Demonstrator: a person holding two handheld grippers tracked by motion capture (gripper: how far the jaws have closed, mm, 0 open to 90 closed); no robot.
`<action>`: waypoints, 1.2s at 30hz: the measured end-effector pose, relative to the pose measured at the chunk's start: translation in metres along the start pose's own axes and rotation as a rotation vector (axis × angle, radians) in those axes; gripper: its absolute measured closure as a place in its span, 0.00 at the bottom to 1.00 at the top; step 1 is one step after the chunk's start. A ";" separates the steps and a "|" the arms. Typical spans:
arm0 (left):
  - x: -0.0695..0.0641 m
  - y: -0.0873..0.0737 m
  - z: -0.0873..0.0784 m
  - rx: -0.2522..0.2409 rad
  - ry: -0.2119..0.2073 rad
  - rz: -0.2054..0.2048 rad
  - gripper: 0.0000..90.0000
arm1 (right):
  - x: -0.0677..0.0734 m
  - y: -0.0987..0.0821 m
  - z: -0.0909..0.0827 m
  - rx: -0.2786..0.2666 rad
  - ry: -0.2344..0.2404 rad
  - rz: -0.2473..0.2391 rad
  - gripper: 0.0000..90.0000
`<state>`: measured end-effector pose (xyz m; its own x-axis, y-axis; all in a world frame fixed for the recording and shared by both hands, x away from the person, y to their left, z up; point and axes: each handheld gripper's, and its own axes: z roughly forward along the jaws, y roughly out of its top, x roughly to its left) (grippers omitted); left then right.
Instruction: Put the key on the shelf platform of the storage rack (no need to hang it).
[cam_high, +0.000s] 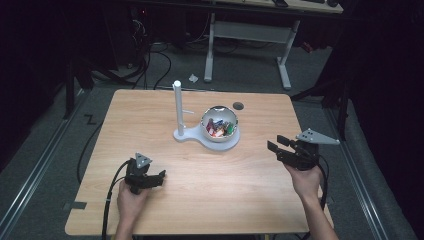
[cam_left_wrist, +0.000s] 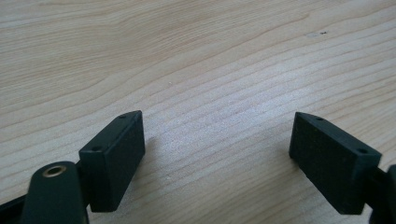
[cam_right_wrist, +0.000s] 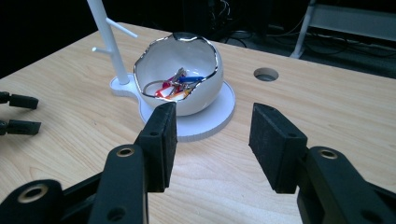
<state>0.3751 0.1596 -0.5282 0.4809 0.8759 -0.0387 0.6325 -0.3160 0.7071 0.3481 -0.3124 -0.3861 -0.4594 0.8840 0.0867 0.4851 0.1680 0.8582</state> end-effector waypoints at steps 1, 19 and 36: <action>0.000 0.000 0.000 0.000 0.000 0.000 0.21 | 0.000 -0.002 0.001 0.003 -0.002 -0.001 0.58; 0.000 0.000 0.000 0.000 0.001 0.000 0.21 | 0.002 -0.034 0.016 0.032 -0.007 0.031 0.58; 0.000 0.000 0.000 0.001 0.001 0.001 0.21 | 0.004 -0.074 0.057 0.139 -0.052 0.023 0.55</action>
<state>0.3751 0.1595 -0.5282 0.4807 0.8760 -0.0378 0.6326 -0.3167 0.7068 0.3527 -0.2968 -0.4780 -0.4100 0.9089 0.0760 0.5947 0.2032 0.7778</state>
